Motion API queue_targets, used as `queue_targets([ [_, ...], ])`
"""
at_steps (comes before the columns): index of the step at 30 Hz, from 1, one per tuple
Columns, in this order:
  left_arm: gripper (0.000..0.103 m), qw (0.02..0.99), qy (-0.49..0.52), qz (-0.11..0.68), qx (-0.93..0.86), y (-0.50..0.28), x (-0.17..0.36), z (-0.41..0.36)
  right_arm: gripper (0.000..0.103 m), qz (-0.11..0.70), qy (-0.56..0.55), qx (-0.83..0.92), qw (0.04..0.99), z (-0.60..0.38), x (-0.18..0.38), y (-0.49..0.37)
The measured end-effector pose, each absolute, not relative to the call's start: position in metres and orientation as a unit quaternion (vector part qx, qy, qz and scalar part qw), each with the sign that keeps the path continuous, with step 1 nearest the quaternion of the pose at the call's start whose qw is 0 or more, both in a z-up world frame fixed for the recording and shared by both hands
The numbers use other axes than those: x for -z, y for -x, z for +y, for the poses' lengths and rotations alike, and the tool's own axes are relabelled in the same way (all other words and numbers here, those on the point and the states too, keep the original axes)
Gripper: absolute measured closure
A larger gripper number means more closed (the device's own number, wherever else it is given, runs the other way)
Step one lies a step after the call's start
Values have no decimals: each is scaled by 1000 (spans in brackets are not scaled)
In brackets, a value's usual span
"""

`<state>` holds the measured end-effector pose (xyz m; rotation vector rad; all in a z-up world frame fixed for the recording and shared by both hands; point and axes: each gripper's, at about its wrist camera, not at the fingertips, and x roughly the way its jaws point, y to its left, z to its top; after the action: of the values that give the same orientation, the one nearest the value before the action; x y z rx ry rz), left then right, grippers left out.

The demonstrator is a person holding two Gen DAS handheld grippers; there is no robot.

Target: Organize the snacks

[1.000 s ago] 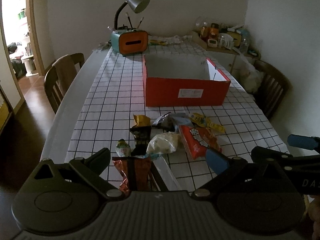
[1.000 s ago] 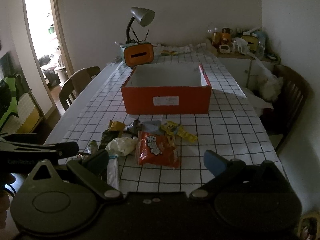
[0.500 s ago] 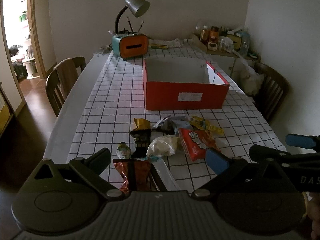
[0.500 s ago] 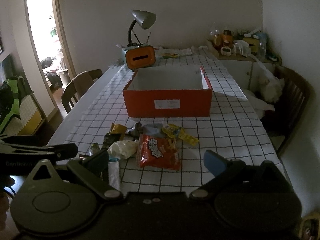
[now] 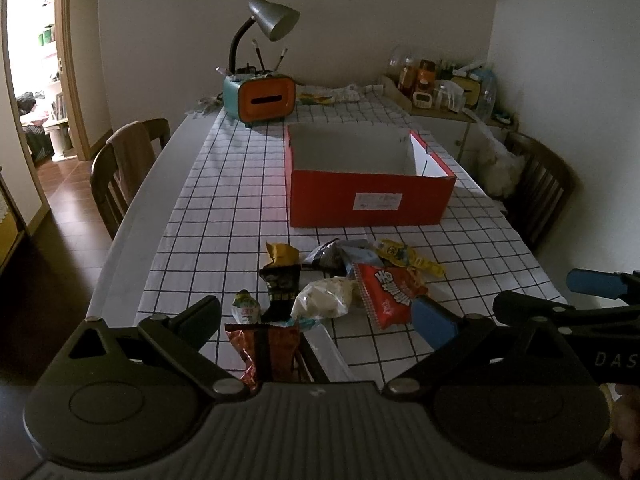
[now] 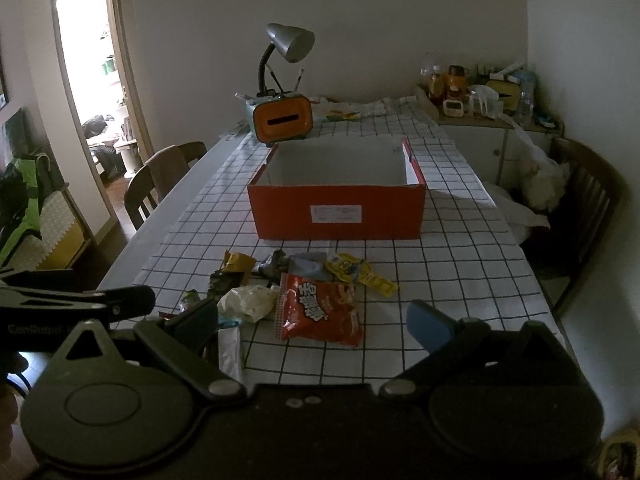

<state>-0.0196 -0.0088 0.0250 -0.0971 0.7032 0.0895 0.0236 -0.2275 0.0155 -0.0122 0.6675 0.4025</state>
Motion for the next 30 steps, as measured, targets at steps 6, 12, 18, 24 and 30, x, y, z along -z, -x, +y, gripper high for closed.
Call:
queue_targets([
  [6,1,936,48,345,-44,20,-25,-9,2,327,7,-196,924,-226,-16,-23],
  [12,1,935,50,348,-44,22,-23,-6,3,329,7,-196,924,-224,-15,-23],
  [18,1,933,54,353,-44,23,-20,-2,4,332,11,-198,922,-219,-12,-21],
  [24,1,930,59,360,-44,20,-14,0,4,336,16,-202,920,-218,-9,-24],
  [30,1,927,66,367,-52,13,-5,8,4,345,22,-215,914,-214,0,-35],
])
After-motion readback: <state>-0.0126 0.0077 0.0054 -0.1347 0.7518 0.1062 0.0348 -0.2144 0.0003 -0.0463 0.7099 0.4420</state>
